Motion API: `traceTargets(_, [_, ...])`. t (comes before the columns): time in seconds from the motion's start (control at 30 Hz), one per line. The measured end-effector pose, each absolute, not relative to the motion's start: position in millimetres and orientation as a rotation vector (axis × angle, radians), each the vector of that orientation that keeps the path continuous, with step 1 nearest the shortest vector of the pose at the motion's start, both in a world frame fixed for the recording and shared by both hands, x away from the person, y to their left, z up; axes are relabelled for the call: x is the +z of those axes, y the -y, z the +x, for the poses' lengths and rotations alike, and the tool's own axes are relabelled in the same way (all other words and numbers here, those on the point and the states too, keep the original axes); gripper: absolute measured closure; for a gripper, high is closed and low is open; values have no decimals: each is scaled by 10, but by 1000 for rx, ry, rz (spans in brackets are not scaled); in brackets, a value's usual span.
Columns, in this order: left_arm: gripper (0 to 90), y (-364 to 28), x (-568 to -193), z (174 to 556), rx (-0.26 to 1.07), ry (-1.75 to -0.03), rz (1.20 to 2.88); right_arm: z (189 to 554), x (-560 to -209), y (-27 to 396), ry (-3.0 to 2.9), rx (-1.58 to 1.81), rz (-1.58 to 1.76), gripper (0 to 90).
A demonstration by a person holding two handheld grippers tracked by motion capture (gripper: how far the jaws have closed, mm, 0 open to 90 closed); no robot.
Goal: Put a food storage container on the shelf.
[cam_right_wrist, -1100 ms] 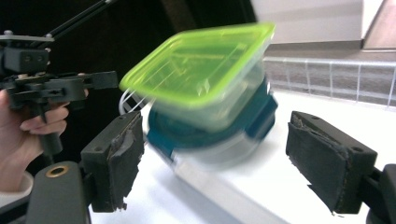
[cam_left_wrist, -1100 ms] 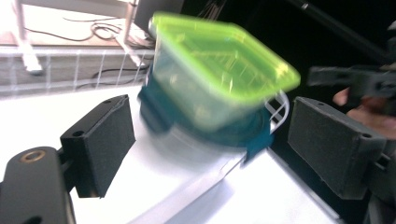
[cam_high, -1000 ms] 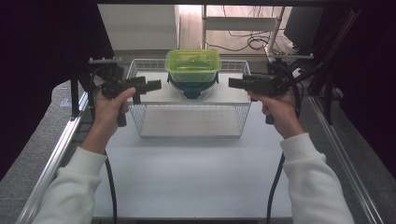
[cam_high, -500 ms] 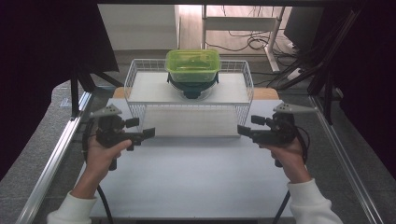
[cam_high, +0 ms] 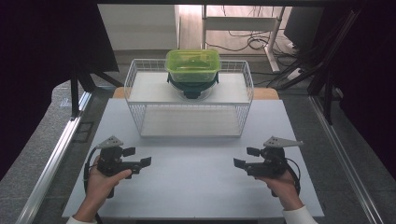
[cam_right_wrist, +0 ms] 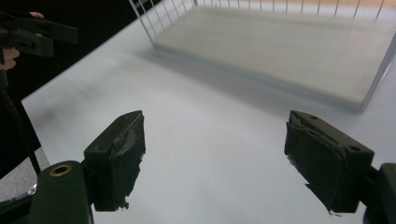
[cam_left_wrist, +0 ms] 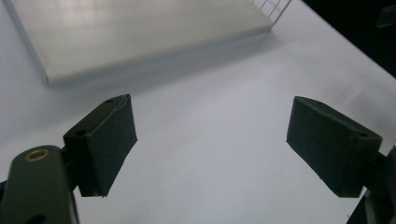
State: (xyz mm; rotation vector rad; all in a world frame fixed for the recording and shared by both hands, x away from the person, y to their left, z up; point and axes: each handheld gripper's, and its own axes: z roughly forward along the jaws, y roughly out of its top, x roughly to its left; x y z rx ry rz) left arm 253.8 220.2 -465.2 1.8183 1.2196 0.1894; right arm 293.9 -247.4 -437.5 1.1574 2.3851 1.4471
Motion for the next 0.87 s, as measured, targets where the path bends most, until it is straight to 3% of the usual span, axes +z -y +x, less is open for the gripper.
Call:
traceTargets(0.27, [148,-2165,-4819,2453,183,-1234,1847,2911,-4772,2403,-2486,1342,1218,204])
traceTargets(0.87, [148,-2160,-4843,2467,215,-1235,1854,2895,-4757,2433,-2447,1345,1201,204])
